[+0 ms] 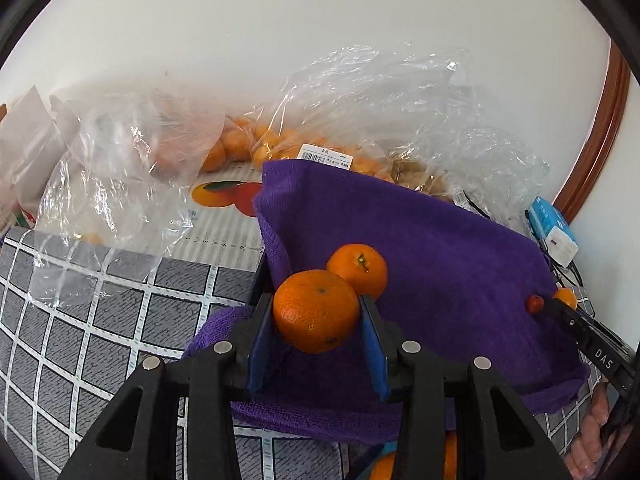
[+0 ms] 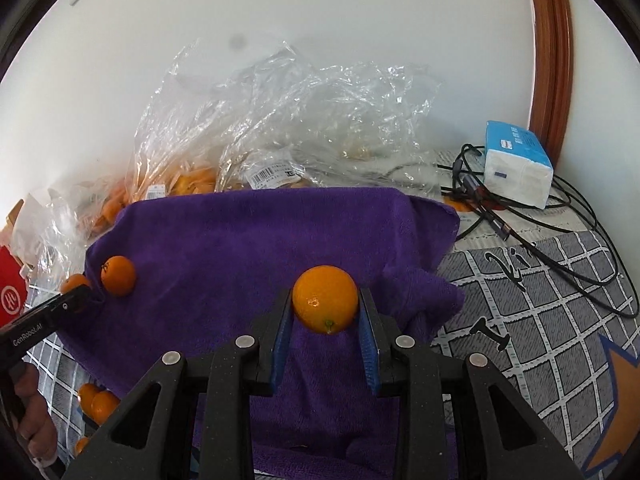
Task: Organize fruits
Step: 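Carry both oranges onto the purple towel and open both grippers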
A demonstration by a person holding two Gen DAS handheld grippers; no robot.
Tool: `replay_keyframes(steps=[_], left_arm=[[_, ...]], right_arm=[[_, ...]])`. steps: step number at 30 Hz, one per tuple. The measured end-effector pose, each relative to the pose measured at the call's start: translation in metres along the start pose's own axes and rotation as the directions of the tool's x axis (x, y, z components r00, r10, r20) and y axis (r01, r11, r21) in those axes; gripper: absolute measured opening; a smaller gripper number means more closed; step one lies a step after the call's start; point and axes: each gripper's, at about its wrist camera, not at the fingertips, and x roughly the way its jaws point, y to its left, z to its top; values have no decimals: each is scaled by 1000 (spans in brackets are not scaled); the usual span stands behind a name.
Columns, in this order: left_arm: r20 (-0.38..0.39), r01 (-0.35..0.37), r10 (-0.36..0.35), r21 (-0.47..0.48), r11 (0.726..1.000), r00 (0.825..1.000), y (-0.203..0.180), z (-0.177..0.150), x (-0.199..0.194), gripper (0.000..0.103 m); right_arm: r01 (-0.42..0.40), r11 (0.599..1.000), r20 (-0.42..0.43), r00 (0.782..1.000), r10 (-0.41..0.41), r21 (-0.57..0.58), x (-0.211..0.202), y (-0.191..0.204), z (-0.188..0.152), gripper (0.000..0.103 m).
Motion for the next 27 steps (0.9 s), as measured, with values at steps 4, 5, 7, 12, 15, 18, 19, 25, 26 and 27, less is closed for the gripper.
replay_keyframes(steps=[4, 5, 7, 12, 15, 18, 19, 25, 26, 27], left_arm=[[-8, 7, -7, 7, 1000, 1000, -1, -1, 3, 39], [-13, 8, -8, 3, 1000, 1000, -1, -2, 5, 39], [-22, 9, -9, 3, 1000, 1000, -1, -3, 7, 39], [-20, -17, 17, 32, 999, 1000, -5, -4, 9, 39], [-18, -29, 30, 45, 999, 999, -7, -5, 10, 39], [-14, -32, 33, 52, 998, 999, -8, -6, 10, 39], [-16, -33, 34, 51, 998, 999, -9, -6, 10, 39], [-17, -41, 42, 58, 997, 999, -11, -7, 11, 39], [-17, -44, 46, 61, 997, 999, -11, -7, 11, 39], [-16, -47, 48, 65, 997, 999, -12, -7, 12, 40]], right_arm=[[3, 1000, -25, 1000, -4, -15, 8, 2, -3, 31], [4, 1000, -30, 1000, -4, -19, 10, 3, -3, 31], [5, 999, -43, 999, -7, -34, 14, 7, -5, 31], [52, 997, -50, 997, -55, -55, 18, 9, -9, 31], [70, 995, -53, 996, -74, -71, 20, 10, -11, 31], [74, 995, -63, 995, -78, -72, 22, 9, -11, 31], [74, 995, -66, 995, -78, -72, 24, 9, -12, 31], [82, 992, -72, 993, -89, -93, 25, 11, -13, 31], [80, 992, -72, 994, -87, -96, 24, 11, -13, 31], [78, 992, -73, 994, -85, -98, 25, 12, -13, 31]])
